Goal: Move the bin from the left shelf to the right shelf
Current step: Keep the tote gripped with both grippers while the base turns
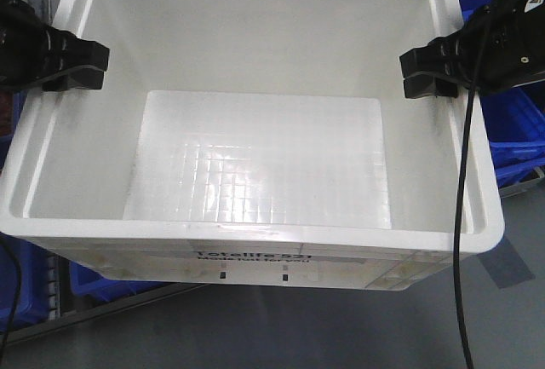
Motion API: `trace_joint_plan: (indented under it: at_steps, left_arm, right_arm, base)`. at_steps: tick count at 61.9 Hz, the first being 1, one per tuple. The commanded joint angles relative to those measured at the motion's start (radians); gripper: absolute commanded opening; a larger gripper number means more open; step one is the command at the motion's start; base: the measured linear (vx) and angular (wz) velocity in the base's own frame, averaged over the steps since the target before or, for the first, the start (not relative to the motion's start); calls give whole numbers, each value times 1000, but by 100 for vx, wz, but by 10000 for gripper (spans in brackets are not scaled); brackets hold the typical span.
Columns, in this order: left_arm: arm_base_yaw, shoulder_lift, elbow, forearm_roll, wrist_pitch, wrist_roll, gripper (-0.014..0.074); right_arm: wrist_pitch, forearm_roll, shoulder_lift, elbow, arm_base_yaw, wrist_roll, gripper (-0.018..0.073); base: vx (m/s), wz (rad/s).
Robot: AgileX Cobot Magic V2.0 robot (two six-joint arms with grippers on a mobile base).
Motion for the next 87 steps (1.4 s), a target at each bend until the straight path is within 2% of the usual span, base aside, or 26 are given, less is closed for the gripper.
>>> trace_joint_plan:
  at_steps: [1,22,87]
  left_arm:
    - [-5,-52,-40,-42,-72,46,-5]
    - [-5,-52,-40,-42,-72,46,-5]
    - [-5,-52,-40,-42,-72,46,-5]
  right_arm:
    - [-85,-19,-41,-39,-8,-10,-4]
    - [-86,-19,-41,-39,-8,-10,-4]
    - [-85,-19,-41,-39,-8,-10,-4]
  base:
    - [-3,-25]
    - [-3,-40]
    - [7,-63]
